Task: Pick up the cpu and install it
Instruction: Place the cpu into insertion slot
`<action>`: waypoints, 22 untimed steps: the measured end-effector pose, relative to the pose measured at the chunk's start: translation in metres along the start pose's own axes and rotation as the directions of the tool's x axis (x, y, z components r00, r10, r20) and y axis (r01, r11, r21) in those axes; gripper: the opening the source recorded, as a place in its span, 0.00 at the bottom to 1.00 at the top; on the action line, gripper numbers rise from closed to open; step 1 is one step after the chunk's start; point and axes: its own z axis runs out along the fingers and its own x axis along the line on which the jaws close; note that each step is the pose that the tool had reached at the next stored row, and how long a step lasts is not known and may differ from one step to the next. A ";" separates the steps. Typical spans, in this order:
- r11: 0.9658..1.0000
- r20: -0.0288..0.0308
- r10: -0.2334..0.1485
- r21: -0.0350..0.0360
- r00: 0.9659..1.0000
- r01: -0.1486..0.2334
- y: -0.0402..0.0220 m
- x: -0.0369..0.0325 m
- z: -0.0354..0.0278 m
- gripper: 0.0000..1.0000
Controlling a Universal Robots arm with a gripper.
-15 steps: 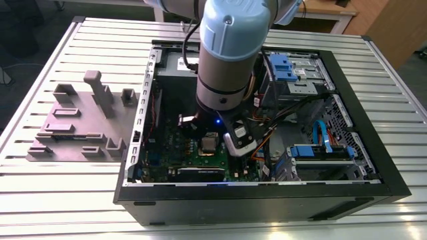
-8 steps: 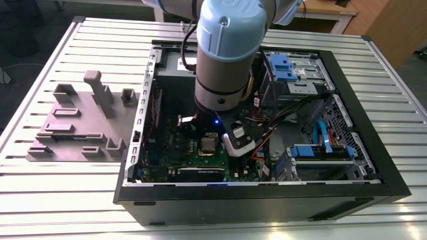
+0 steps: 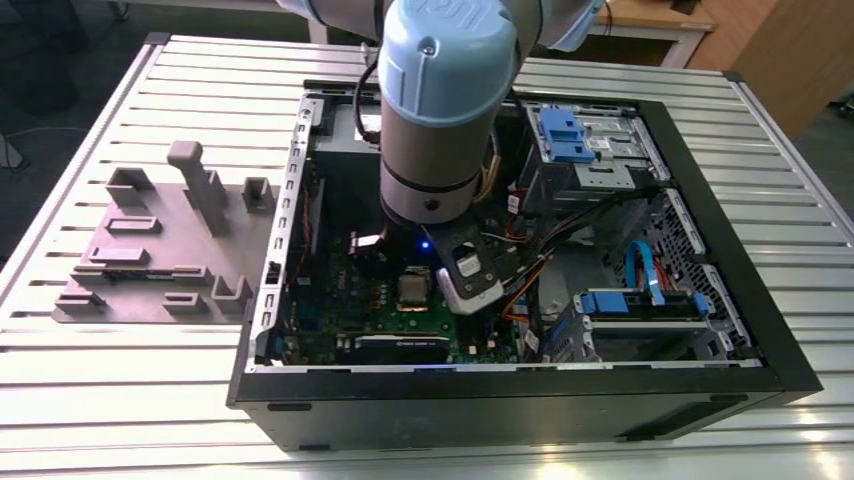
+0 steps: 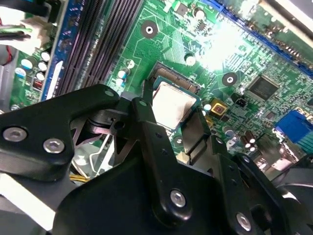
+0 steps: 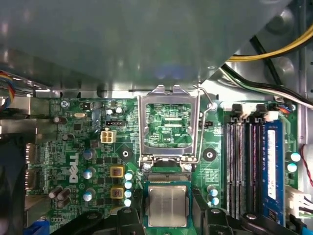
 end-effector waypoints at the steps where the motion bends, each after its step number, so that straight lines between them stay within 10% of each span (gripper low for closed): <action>1: 1.000 0.000 -0.001 0.000 1.000 0.001 -0.0001 0.0000 0.0012 0.47; 22: 1.000 0.000 -0.001 -0.003 1.000 0.001 -0.0015 -0.0013 0.0069 0.47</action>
